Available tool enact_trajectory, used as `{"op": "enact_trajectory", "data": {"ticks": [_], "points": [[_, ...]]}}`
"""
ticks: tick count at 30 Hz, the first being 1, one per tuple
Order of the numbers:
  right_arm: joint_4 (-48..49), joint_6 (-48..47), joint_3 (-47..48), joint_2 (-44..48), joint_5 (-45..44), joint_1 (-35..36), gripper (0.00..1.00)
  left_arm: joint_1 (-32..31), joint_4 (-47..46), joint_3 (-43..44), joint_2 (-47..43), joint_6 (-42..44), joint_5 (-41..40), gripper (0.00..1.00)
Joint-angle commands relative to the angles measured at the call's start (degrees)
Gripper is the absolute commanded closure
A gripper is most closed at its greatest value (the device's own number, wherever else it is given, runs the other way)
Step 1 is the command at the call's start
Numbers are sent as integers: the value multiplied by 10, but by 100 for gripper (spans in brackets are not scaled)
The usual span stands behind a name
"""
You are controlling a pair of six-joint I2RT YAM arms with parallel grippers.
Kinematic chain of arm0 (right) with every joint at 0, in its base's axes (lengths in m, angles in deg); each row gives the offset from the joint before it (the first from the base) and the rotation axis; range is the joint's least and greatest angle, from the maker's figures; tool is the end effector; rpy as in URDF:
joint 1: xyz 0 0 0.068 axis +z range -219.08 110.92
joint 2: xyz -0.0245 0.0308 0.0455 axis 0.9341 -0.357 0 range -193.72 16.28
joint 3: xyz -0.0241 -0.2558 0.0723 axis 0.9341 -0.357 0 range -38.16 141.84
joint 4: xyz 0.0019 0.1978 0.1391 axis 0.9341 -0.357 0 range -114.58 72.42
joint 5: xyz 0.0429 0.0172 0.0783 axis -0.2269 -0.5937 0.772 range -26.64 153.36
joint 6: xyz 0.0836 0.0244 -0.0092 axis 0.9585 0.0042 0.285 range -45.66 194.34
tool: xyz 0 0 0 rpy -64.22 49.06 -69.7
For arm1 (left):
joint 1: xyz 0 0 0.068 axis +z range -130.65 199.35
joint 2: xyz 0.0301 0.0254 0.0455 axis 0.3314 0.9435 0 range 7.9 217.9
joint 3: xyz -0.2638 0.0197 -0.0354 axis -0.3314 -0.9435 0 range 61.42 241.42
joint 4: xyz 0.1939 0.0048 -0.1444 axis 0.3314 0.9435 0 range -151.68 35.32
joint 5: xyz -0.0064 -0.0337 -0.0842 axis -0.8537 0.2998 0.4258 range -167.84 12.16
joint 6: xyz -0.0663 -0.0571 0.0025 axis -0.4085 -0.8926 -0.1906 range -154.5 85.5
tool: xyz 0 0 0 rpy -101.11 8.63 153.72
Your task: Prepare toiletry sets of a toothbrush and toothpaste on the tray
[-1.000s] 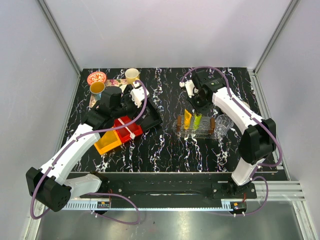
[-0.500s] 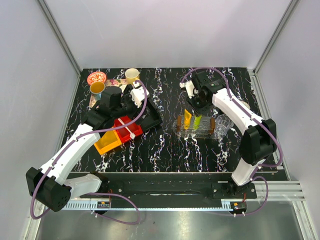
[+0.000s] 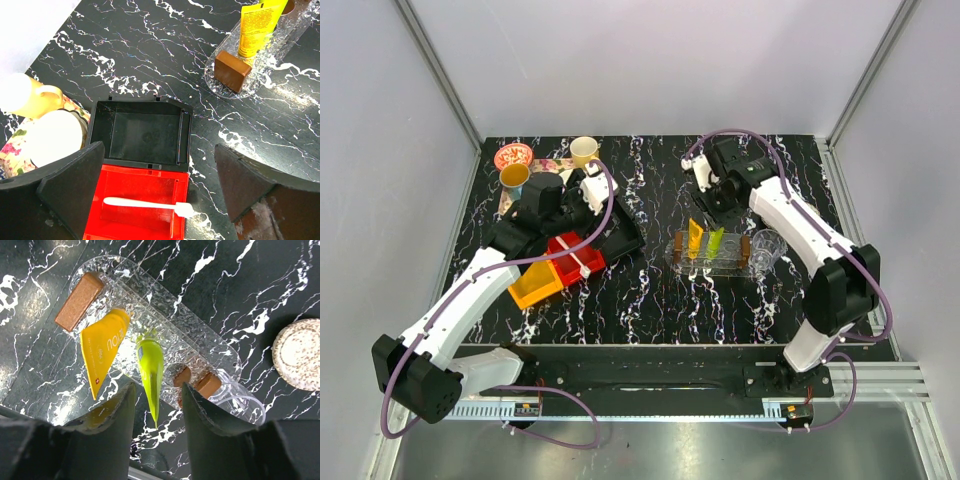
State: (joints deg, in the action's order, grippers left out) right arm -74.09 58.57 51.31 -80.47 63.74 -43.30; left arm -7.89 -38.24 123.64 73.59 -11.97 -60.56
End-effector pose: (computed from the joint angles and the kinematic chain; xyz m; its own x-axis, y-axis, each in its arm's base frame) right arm 0.3122 0.1514 0.2647 -0.6584 -0.6199 -0.4268 -0.6407 0.7592 -0.1143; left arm 0.2322 -0.1455 0.3278 -0.1140 0.4701 -0.8752 0.7755 0.5927 0.2174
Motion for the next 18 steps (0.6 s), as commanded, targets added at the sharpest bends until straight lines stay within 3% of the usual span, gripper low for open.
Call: {"op": "enact_trajectory", "data": {"ticks": [1, 10, 16, 18], "points": [[1, 6, 42, 38, -21, 6, 52, 4, -25, -3, -19, -4, -7, 3], [12, 5, 76, 83, -49, 6, 50, 24, 32, 9, -19, 9, -6, 2], [29, -3, 64, 123, -57, 5, 50, 130, 110, 13, -20, 42, 57, 2], [31, -5, 59, 128, -57, 5, 50, 152, 135, 6, -21, 93, 86, 2]]}}
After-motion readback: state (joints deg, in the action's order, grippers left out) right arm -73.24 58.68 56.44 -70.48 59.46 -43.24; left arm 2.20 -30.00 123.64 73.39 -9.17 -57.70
